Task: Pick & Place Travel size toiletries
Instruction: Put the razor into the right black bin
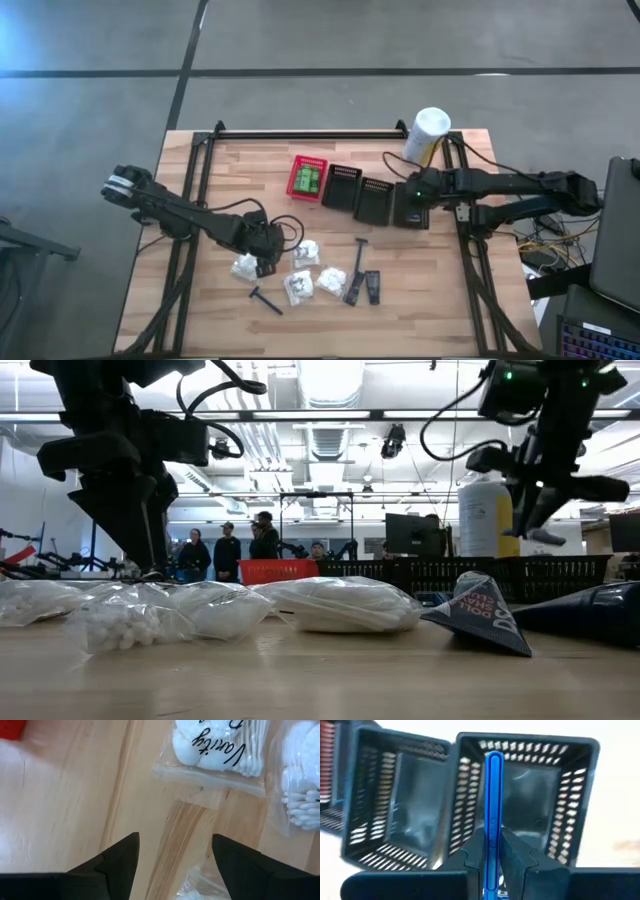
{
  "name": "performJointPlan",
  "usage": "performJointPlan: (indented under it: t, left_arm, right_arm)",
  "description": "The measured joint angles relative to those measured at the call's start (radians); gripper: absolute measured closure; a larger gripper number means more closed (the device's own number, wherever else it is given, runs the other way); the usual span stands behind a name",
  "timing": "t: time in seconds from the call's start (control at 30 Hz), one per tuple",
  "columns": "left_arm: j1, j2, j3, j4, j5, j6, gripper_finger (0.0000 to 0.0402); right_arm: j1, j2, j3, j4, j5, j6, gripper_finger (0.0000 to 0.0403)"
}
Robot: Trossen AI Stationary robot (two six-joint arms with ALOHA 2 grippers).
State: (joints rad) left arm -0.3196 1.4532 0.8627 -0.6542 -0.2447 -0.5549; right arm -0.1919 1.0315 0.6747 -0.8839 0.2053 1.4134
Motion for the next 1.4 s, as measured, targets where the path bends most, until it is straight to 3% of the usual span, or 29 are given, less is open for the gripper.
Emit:
performJointPlan:
  t: [0.37,0.73,1.0,1.1,1.4]
  left_arm:
    - [0.032,0.0,0.0,0.0,0.0,0.0,0.0147]
    - [0.056,0.001,0.0,0.0,-0.001,0.002,0.0147]
    - [0.057,0.001,-0.001,0.0,-0.001,0.003,0.0147]
    - [0.057,0.001,-0.002,0.0,-0.001,0.007,0.0147]
    - [0.075,0.001,-0.009,-0.001,0.0,0.032,0.0147]
  right_arm:
    - [-0.065,0.106,-0.04,0.053,0.004,-0.087,0.0344]
    - [-0.062,0.211,-0.039,0.086,-0.02,-0.108,0.0261]
    - [0.024,0.188,0.095,0.082,0.004,-0.126,0.0204]
    - [0.08,0.209,0.155,0.101,-0.032,-0.127,0.0192]
    - [0.259,0.471,0.32,0.117,-0.081,-0.017,0.0192]
